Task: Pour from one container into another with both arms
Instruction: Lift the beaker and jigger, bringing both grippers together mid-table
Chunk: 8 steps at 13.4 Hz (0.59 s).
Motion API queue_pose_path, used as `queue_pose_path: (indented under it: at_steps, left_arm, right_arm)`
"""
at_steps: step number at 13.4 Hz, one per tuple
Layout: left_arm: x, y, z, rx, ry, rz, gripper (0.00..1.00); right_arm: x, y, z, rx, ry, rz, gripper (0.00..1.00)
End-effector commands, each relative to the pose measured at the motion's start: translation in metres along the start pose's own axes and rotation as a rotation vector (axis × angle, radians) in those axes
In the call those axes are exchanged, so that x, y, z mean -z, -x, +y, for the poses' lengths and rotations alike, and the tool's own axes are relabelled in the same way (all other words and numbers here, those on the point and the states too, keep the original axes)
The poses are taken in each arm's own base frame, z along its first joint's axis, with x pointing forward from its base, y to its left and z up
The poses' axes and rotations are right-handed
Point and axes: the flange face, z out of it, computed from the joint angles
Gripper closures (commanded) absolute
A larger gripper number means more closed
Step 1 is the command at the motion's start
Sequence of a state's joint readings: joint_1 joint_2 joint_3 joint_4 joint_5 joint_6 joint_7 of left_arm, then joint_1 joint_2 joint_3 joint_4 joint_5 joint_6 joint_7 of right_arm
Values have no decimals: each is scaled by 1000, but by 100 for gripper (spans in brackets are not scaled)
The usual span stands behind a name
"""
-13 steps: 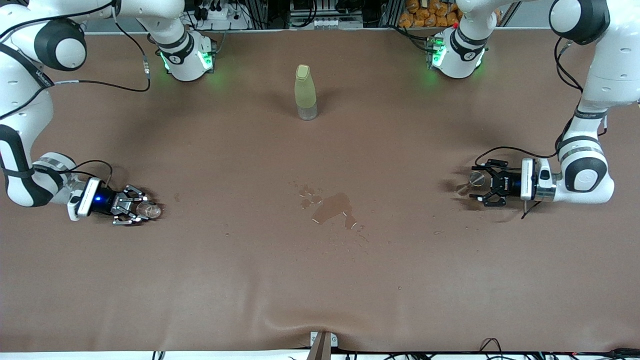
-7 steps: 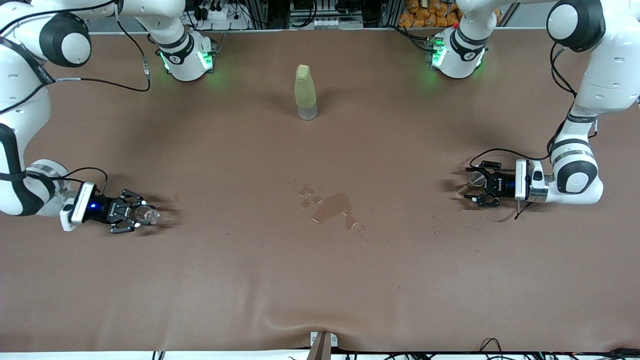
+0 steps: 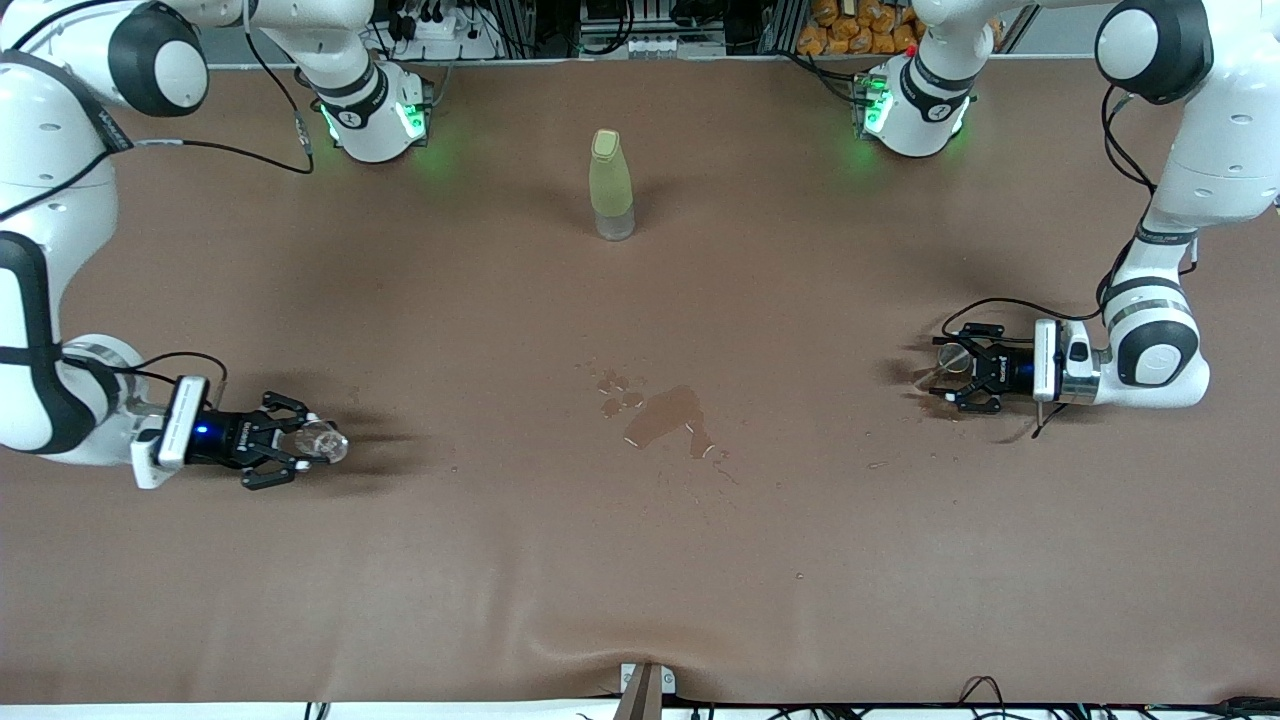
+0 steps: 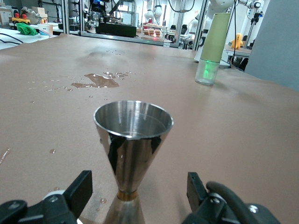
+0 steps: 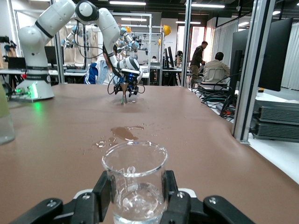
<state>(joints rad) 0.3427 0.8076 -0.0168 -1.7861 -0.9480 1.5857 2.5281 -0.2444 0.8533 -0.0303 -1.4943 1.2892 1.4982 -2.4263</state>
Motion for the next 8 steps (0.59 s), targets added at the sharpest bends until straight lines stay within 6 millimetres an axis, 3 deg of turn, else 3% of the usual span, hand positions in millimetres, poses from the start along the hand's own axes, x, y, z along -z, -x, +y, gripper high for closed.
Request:
queue_pose_path:
  at_steps: [1, 2, 3, 4, 7, 8]
  left_arm:
    - [3, -4, -2, 35, -6, 30, 14]
    - [2, -5, -2, 41, -4, 30, 14]
    - [3, -5, -2, 40, -3, 32, 22]
    - [4, -8, -4, 35, -4, 28, 40]
    - [6, -10, -5, 28, -5, 24, 65]
    - [6, -11, -6, 26, -6, 23, 79]
  right_arm:
    - [-28, -10, -6, -70, 18, 17, 93]
    - [-30, -19, -10, -77, 46, 13, 93]
    - [-36, -29, -17, -89, 73, -1, 93]
    - [-40, -42, -23, -93, 97, -11, 94]
    - [-64, -72, -48, -138, 126, 6, 93]
    - [-71, -77, -58, -152, 141, 4, 93]
